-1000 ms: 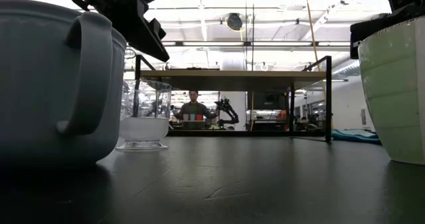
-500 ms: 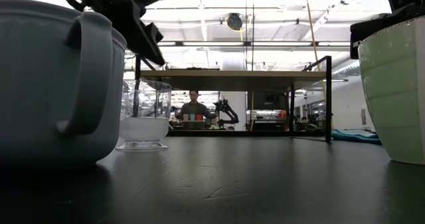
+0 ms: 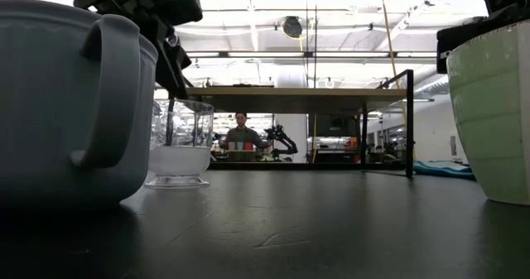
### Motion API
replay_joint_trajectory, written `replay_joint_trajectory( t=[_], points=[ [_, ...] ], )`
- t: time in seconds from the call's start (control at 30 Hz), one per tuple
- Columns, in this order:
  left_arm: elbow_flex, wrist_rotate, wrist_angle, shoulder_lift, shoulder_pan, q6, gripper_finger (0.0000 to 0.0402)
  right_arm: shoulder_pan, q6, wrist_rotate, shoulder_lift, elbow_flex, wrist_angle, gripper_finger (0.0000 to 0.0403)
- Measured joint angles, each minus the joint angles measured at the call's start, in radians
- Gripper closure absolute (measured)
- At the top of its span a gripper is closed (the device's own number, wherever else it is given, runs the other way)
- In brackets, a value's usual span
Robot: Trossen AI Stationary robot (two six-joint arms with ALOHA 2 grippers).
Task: Stack small to large cups/mugs on shelf
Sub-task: Put the transparent mug on the shelf
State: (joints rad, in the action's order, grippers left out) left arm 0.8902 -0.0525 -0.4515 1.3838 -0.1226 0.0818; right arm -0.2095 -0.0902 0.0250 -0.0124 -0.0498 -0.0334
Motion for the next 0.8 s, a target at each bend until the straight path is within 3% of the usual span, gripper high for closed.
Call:
replay_joint_trajectory(
  t=[0.8],
  points=[
    [0.000,0.000,0.057,0.000,-0.012,0.008,0.0252,0.000,0.000,0.000,0.000,0.000,0.000,0.0403]
  ],
)
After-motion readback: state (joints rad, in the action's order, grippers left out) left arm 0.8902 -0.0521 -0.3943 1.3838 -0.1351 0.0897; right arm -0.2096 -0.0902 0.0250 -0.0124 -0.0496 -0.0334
